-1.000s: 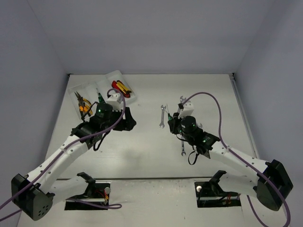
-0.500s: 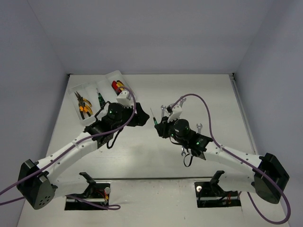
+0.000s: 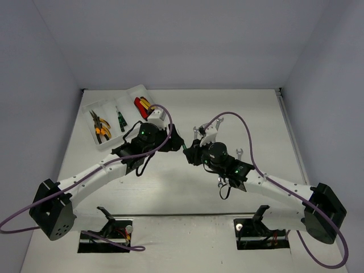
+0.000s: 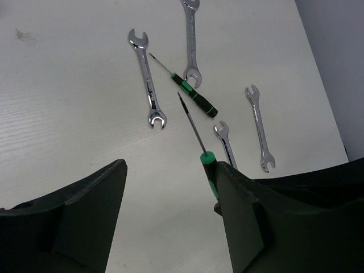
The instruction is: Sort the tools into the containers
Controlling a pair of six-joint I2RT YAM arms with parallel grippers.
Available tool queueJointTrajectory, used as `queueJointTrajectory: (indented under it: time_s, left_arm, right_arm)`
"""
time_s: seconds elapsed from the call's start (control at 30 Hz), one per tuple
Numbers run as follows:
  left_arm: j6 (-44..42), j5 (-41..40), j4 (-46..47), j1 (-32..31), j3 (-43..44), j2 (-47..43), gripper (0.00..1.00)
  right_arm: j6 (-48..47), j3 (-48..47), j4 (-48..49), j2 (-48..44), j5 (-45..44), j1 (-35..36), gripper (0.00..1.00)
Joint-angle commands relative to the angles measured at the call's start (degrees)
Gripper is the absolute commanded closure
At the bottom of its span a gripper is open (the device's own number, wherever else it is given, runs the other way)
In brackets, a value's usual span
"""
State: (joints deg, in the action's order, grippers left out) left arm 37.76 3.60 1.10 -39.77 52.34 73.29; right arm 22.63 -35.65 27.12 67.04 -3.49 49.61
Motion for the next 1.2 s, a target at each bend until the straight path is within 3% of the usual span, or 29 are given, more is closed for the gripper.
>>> queueJointTrajectory:
  time_s: [0.0, 0.47, 0.8, 1.0, 1.07, 1.17]
  left_arm:
    - [0.57, 0.81, 6.17, -0.40, 4.08, -0.31, 0.40]
    - [4.17, 1.50, 9.27, -2.60, 3.47, 2.38, 0.48]
    - [5.03, 0.55, 9.27, -4.26, 3.91, 3.08, 0.67]
    - [5.76, 0.43, 9.18, -4.26, 3.44, 2.89, 0.88]
    - [5.92, 0.02, 9.18, -4.26, 3.06, 2.48, 0.95]
    - [5.84, -1.04, 9.15, -4.02, 2.45, 1.96, 1.00]
  right_arm:
    - [-0.28, -3.44, 6.42, -0.01, 2.00, 0.95, 0.99]
    - [-0.49, -2.58, 7.15, -0.77, 2.26, 1.01, 0.98]
    - [-0.74, -1.62, 7.24, -2.87, 0.35, 0.93, 0.97]
    - [-0.65, -1.00, 7.24, -3.15, -1.28, 0.84, 0.94]
    - [-0.43, -0.92, 7.16, -3.04, -1.74, 0.92, 0.92]
    - [-0.60, -1.05, 6.91, -2.69, -2.36, 0.92, 0.69]
